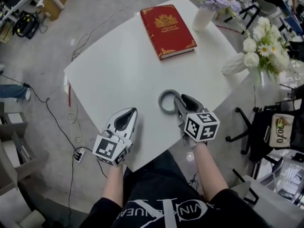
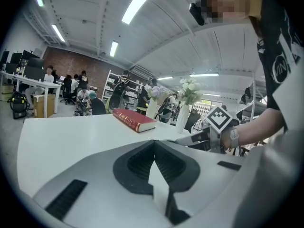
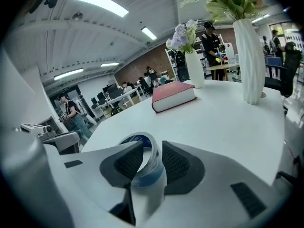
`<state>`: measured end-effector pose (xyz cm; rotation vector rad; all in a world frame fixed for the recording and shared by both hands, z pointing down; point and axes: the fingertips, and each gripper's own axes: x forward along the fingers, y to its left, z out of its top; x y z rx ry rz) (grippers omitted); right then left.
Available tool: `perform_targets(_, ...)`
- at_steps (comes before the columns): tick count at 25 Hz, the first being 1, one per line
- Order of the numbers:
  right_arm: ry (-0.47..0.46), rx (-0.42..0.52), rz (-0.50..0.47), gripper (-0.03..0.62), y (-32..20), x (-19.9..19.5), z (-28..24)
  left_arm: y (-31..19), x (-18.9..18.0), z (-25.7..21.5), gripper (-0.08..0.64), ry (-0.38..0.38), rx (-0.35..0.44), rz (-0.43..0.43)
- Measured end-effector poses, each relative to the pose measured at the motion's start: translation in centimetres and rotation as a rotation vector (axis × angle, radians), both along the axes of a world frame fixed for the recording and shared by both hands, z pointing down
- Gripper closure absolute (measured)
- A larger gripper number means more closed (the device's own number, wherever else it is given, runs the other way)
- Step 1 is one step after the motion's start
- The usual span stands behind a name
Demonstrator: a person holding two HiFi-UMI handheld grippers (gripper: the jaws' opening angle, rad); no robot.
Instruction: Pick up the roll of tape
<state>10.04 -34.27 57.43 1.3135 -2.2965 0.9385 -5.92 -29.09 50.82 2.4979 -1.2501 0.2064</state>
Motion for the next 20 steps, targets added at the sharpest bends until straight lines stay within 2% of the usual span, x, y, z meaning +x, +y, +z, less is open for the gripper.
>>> perform_targets(8,0.104,-0.047,-0.046,0.485,-0.7,-0.8,1.3,0.0,-0.4,0.9,0.558,0.021,-0.017,-0.011)
perform_targets(17,0.103,-0.038,-0.029,0.488,-0.9,-0.9,1.5,0.2,-1.0,1.2,0.558,0.025,-0.014,-0.007)
perform_targets(20,0.143,0.009,-0.056,0.508,-1.0,-1.1,0.9,0.4,-1.3,0.9,0.558,0.027,-0.002,-0.016)
